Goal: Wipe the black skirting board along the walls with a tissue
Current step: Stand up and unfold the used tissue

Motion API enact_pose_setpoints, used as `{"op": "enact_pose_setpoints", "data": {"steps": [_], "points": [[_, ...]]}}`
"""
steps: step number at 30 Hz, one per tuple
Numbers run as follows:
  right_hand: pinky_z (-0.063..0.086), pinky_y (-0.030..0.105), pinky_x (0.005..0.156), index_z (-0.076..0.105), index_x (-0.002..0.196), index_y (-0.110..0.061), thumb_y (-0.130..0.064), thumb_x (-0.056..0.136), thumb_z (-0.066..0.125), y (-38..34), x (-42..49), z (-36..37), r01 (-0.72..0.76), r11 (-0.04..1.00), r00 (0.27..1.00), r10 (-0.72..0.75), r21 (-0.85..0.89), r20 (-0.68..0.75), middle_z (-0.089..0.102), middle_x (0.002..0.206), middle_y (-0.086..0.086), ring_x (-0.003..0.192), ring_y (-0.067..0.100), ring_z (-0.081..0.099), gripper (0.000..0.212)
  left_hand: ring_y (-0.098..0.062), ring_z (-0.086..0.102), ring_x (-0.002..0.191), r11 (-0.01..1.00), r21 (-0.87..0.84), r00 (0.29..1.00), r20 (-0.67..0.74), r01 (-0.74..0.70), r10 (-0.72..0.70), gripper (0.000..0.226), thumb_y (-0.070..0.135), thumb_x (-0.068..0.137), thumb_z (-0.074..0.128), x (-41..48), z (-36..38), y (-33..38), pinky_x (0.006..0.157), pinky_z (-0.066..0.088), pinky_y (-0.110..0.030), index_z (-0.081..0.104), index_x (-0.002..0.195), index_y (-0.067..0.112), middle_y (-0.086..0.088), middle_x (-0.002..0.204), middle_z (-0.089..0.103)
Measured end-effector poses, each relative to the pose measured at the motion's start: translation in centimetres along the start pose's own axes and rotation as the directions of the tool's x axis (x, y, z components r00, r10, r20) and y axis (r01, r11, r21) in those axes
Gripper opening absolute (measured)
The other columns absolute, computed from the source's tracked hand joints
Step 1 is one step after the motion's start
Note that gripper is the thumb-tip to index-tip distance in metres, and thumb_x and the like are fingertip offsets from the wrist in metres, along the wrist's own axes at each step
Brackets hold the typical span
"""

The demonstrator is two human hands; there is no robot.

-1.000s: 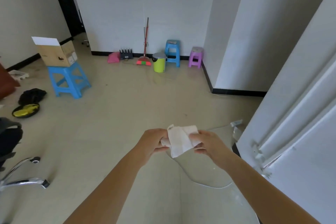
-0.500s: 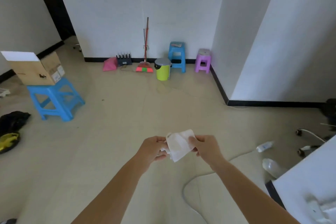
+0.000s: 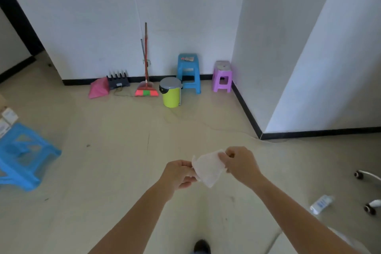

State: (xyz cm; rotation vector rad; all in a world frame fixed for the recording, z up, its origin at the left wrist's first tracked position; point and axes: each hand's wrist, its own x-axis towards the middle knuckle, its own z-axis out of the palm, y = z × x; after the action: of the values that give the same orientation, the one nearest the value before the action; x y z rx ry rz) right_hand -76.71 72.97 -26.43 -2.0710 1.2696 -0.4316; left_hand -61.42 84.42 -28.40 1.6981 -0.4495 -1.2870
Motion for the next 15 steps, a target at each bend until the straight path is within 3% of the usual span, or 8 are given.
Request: {"op": "enact_pose_setpoints", "data": {"steps": [2, 4, 6, 8, 10, 12, 15], "points": [[0.056, 0.034, 0.067, 0.058, 0.061, -0.002, -0.014, 0.086, 0.060, -1.3, 7.1, -1.0, -0.087, 0.933, 0.995, 0.061, 0.350, 0.083, 0.059, 0.062, 0.011, 0.057, 0.019, 0.059, 0.028, -0.018, 0.068, 0.076, 1.000, 0.006, 1.000, 0.023, 0.003, -0.003, 0.019, 0.003, 0.077, 0.067, 5.3, -0.2, 4.4, 0.073, 0.050, -0.025, 0.066, 0.093, 0.012, -0.006, 0.085, 0.072], [0.056, 0.036, 0.075, 0.064, 0.066, 0.000, -0.010, 0.085, 0.059, -2.7, 13.8, -2.0, -0.132, 0.863, 0.988, 0.073, 0.488, 0.138, 0.060, 0.065, 0.008, 0.064, 0.019, 0.060, 0.022, -0.020, 0.067, 0.077, 1.000, 0.008, 1.000, 0.006, 0.003, -0.003, 0.012, 0.007, 0.084, 0.063, 10.4, -0.6, 8.8, 0.072, 0.049, -0.026, 0.063, 0.094, 0.014, -0.007, 0.095, 0.071], [0.053, 0.033, 0.065, 0.063, 0.059, -0.009, -0.011, 0.081, 0.061, -4.3, 19.7, -2.9, -0.157, 0.818, 0.985, 0.085, 0.553, 0.153, 0.055, 0.058, 0.002, 0.060, 0.019, 0.055, 0.022, -0.019, 0.065, 0.078, 1.000, 0.018, 0.999, -0.034, -0.005, 0.006, 0.009, 0.011, 0.090, 0.057, 15.2, -1.2, 12.7, 0.070, 0.049, -0.026, 0.062, 0.097, 0.015, -0.005, 0.101, 0.068], [0.038, 0.024, 0.053, 0.052, 0.044, -0.020, -0.017, 0.067, 0.061, -5.9, 24.9, -3.5, -0.180, 0.813, 0.981, 0.108, 0.554, 0.160, 0.045, 0.048, -0.006, 0.053, 0.017, 0.043, 0.025, -0.017, 0.062, 0.078, 0.999, 0.011, 0.997, -0.073, -0.030, 0.031, 0.013, 0.013, 0.093, 0.053, 19.8, -2.0, 16.2, 0.067, 0.048, -0.025, 0.063, 0.100, 0.015, -0.004, 0.101, 0.067], [0.034, 0.022, 0.051, 0.049, 0.039, -0.020, -0.020, 0.056, 0.056, -6.9, 30.3, -3.6, -0.202, 0.798, 0.975, 0.112, 0.567, 0.190, 0.045, 0.047, -0.009, 0.052, 0.017, 0.042, 0.018, -0.017, 0.058, 0.081, 0.997, -0.030, 0.992, -0.104, -0.073, 0.070, 0.017, 0.012, 0.093, 0.052, 24.8, -2.9, 19.4, 0.066, 0.045, -0.024, 0.063, 0.105, 0.016, -0.004, 0.101, 0.063], [0.036, 0.025, 0.055, 0.050, 0.045, -0.018, -0.021, 0.050, 0.056, -7.5, 35.8, -3.2, -0.254, 0.749, 0.961, 0.123, 0.612, 0.249, 0.048, 0.056, 0.000, 0.061, 0.022, 0.046, 0.008, -0.017, 0.055, 0.090, 0.993, -0.075, 0.990, -0.112, -0.089, 0.080, 0.022, 0.012, 0.093, 0.051, 30.1, -3.9, 22.6, 0.071, 0.045, -0.026, 0.063, 0.111, 0.018, -0.003, 0.103, 0.061], [0.032, 0.027, 0.054, 0.047, 0.046, -0.019, -0.020, 0.049, 0.055, -8.5, 44.9, -2.2, -0.292, 0.685, 0.945, 0.098, 0.667, 0.313, 0.045, 0.059, 0.004, 0.062, 0.023, 0.044, 0.009, -0.016, 0.055, 0.097, 0.979, -0.201, 0.999, -0.030, -0.044, 0.039, 0.024, 0.016, 0.092, 0.044, 38.4, -5.2, 27.2, 0.083, 0.041, -0.032, 0.062, 0.107, 0.021, -0.002, 0.105, 0.063]]}}
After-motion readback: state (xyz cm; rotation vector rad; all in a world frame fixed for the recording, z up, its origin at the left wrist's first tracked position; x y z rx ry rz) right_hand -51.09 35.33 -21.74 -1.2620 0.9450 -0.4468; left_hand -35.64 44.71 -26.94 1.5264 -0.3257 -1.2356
